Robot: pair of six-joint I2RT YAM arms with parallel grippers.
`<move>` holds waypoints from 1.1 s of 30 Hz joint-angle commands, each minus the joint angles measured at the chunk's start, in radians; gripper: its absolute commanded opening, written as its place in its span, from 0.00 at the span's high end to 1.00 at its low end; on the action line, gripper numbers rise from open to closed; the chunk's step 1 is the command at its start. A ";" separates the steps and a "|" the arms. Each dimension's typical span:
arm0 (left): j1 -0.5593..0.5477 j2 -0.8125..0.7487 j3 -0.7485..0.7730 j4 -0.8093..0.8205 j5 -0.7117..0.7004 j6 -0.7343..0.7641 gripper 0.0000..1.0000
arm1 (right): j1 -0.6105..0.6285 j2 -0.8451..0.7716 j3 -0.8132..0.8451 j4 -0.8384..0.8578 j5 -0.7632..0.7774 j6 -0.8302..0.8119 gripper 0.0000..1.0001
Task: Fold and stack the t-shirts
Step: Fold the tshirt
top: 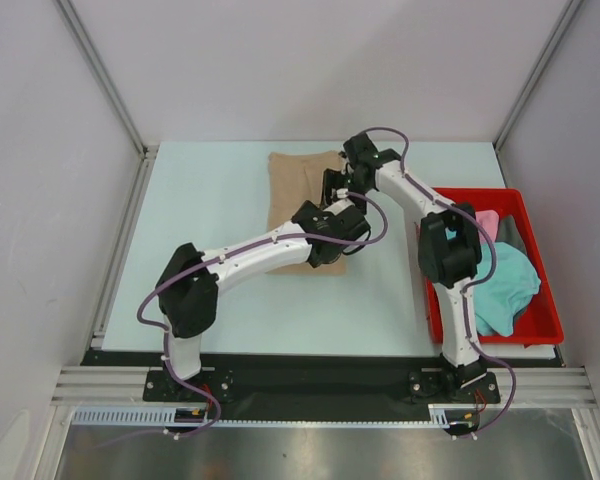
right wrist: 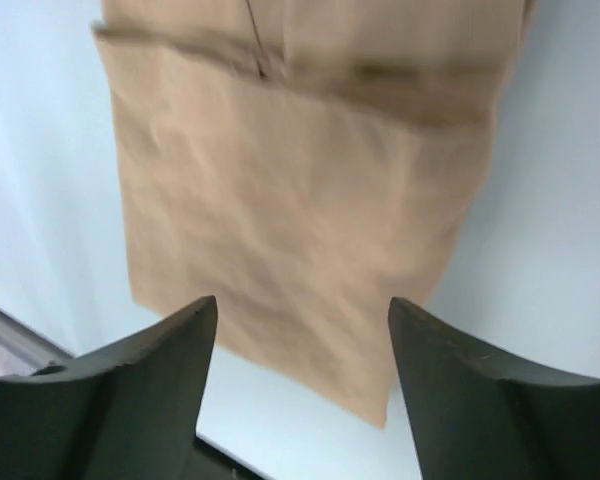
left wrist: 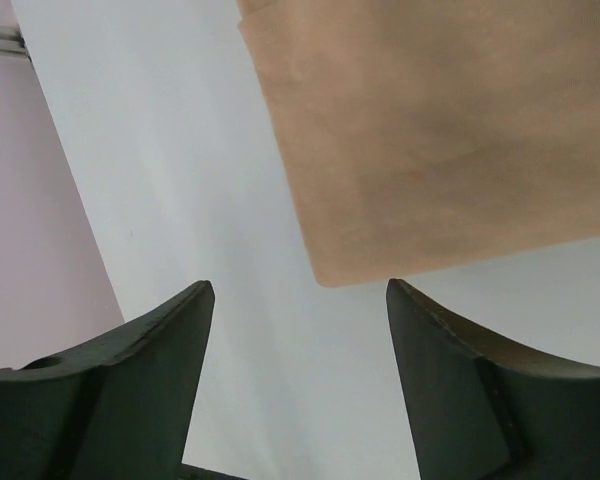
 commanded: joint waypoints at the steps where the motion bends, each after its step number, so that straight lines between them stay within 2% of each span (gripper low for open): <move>1: -0.001 -0.041 0.080 -0.065 0.001 -0.054 0.23 | 0.005 -0.146 -0.151 -0.030 -0.016 -0.053 0.23; 4: -0.013 -0.034 0.120 -0.100 -0.007 -0.059 0.20 | -0.007 -0.292 -0.344 0.058 -0.008 -0.057 0.14; 8: -0.039 -0.017 0.183 -0.102 -0.025 -0.024 0.19 | -0.019 -0.393 -0.443 0.061 0.024 -0.094 0.08; 10: -0.061 -0.011 0.218 -0.071 -0.036 0.001 0.19 | -0.025 -0.430 -0.481 0.044 0.050 -0.119 0.11; 13: -0.079 0.006 0.269 -0.041 -0.040 0.042 0.20 | -0.042 -0.473 -0.529 0.047 0.052 -0.122 0.23; 14: -0.082 0.019 0.281 -0.036 -0.036 0.053 0.21 | -0.047 -0.481 -0.543 0.052 0.050 -0.119 0.32; 17: -0.086 0.052 0.341 -0.044 -0.024 0.056 0.21 | -0.056 -0.493 -0.566 0.061 0.026 -0.105 0.47; 19: -0.086 0.066 0.355 -0.045 -0.013 0.061 0.21 | -0.058 -0.495 -0.572 0.059 0.021 -0.103 0.47; 22: -0.086 0.078 0.367 -0.051 -0.007 0.062 0.21 | -0.059 -0.504 -0.590 0.065 0.023 -0.105 0.33; 23: -0.087 0.075 0.363 -0.048 -0.004 0.059 0.21 | -0.065 -0.507 -0.600 0.070 0.023 -0.103 0.24; 27: -0.063 0.045 0.280 -0.021 0.030 0.039 0.18 | -0.076 -0.518 -0.659 0.105 0.012 -0.090 0.13; 29: -0.029 -0.007 0.190 -0.005 0.105 -0.005 0.18 | -0.076 -0.525 -0.678 0.124 0.010 -0.085 0.06; 33: 0.068 -0.107 0.048 0.053 0.185 -0.027 0.16 | -0.091 -0.519 -0.715 0.145 -0.028 -0.064 0.05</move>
